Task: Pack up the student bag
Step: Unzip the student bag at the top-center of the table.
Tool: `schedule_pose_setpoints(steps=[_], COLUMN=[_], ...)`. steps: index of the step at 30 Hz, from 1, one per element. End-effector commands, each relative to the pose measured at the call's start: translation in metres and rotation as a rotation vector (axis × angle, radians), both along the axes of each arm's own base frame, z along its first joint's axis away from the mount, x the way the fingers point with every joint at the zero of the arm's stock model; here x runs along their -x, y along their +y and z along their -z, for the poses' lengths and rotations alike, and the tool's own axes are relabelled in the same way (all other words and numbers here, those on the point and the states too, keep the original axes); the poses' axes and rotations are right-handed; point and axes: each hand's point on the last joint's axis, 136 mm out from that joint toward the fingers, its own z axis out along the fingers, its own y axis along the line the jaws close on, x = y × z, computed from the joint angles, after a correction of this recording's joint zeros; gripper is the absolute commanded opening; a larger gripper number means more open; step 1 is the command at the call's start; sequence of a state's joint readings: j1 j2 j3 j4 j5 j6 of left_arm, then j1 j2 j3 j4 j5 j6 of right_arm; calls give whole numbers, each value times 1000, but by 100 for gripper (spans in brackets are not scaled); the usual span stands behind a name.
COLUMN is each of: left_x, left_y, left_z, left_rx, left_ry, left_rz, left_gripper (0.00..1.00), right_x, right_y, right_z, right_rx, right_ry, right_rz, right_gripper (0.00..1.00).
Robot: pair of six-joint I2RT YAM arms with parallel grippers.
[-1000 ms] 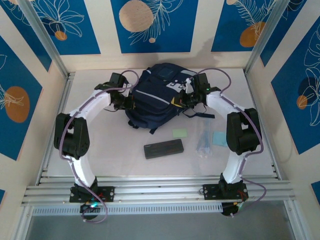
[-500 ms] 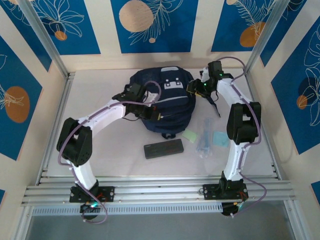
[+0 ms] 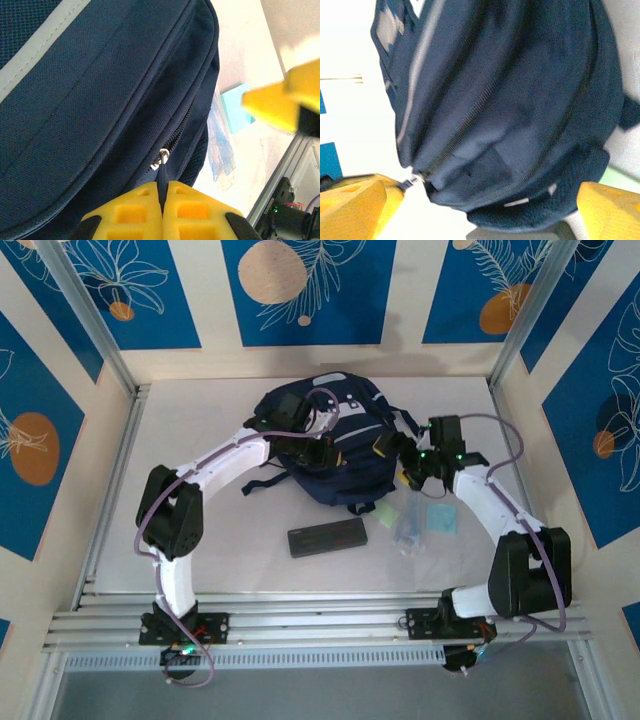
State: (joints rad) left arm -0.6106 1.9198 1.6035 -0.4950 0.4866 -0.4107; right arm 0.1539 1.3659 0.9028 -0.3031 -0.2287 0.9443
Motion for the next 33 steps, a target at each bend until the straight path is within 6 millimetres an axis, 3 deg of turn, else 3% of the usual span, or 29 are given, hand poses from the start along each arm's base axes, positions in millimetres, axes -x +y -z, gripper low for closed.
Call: schedule_pose_setpoints(steps=[1,7,10,11,14,17,22,26,33], left_x=[-16,-8,-2,0,9,23,41,26,-12], left_y=[-6,-2,1,2,7,18,51,95,155], left_z=[-43,-33,-26,-24,-17,-1,31,47,51], left_rx=[95,92,97,98,100,69,-19,-64,-143], left_ry=[-98,-60,-42,-36,-16,25,113,106,-36], left_rz=[-29,-46,-54,-54,-59,-67,-156,-336,-574], left_gripper=[0,0,0,0,0,0,0,0,0], right_x=[5,-2,-13,-18,-31,-39,-37,-34,-29], right_y=[24,40,41,43,42,44,44,40,38], right_z=[5,40,55,57,61,55,49,47,36], right_rx=[-167,-224,-183,-178,-175,-172,-102,-72,-65], right_ry=[16,-43,-59,-71,-100,-141,-166,-171,-191], right_rz=[71,189,244,247,282,279,280,287,279], right_gripper=[98,100,92,81,2,0,0,0,0])
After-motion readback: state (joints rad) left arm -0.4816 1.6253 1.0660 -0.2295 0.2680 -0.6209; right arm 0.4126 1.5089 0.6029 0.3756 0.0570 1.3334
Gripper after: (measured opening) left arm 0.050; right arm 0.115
